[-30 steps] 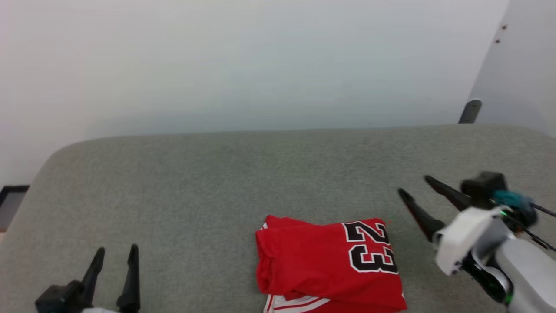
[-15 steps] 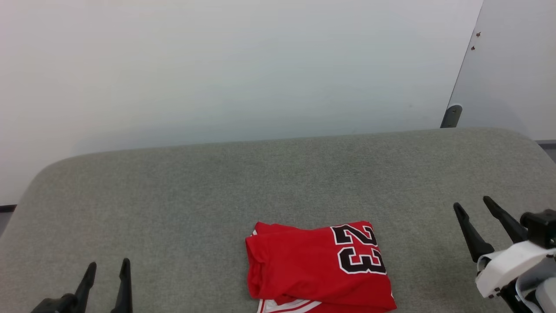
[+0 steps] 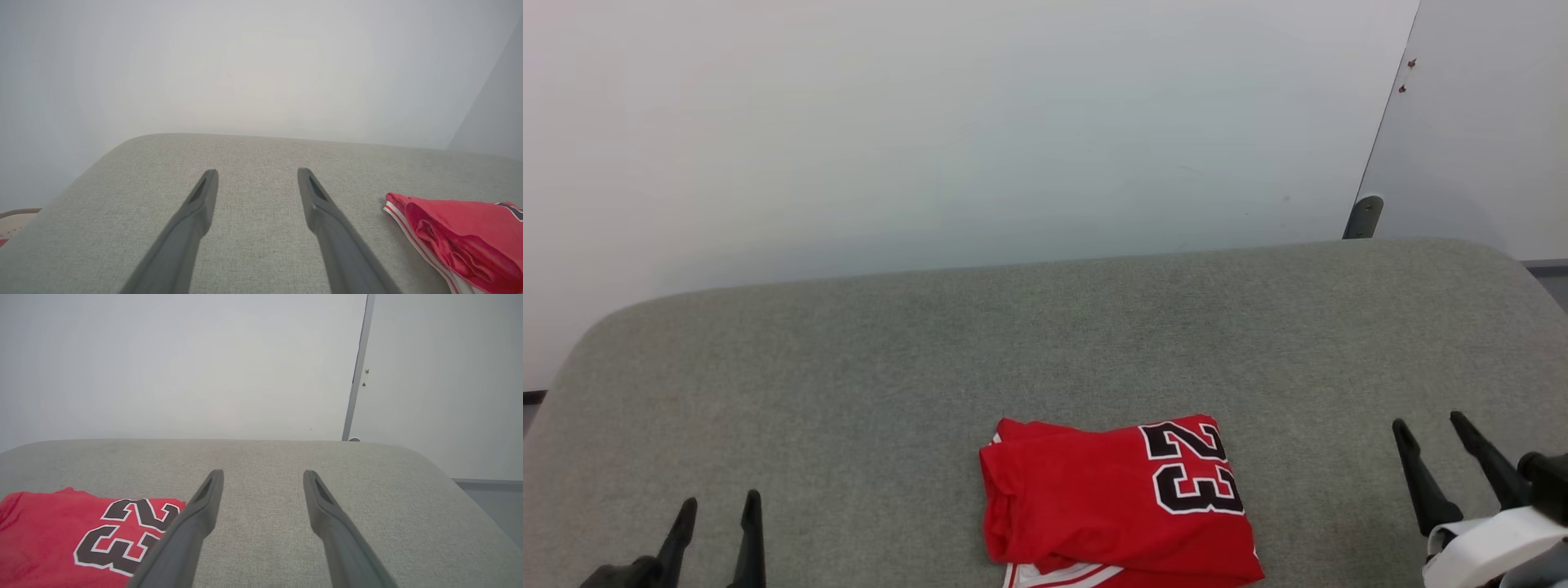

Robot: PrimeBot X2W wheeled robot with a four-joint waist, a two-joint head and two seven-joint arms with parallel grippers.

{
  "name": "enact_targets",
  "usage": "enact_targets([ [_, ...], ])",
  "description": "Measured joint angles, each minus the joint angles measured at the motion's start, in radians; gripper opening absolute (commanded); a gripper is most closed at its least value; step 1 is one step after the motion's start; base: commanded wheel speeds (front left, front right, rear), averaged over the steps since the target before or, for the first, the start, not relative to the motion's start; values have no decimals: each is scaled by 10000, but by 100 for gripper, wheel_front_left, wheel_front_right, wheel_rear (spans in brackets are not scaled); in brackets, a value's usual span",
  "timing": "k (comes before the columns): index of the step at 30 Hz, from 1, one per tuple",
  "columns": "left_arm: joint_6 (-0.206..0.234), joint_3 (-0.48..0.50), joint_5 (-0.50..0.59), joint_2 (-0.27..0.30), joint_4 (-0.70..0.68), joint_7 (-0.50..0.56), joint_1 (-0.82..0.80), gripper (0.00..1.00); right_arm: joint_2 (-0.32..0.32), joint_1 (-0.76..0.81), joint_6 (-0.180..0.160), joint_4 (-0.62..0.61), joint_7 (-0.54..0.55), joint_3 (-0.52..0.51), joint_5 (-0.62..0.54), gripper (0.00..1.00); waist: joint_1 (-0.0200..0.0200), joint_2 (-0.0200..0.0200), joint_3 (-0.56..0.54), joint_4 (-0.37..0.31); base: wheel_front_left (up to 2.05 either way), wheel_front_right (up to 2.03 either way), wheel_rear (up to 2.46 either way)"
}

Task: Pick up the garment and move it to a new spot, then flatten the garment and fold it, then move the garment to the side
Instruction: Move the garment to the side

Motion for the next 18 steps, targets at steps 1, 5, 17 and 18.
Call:
enact_targets([
  [1,-2,-2,35,0,8,0,0,100,56,80,0,-35,-2,-48,-38,100,0,0,-2,1,0,0,0],
  [5,-13,4,61,-10,33,0,0,100,215,262,0,-178,-2,-249,-207,100,0,0,-20,10,0,0,0],
  [17,-17,31,148,-77,19,0,26,100,491,637,0,-466,140,-451,-443,100,0,0,-30,108,0,0,0],
  [18,-17,31,150,-79,13,0,41,100,500,653,0,-481,151,-460,-454,100,0,0,-26,113,0,0,0],
])
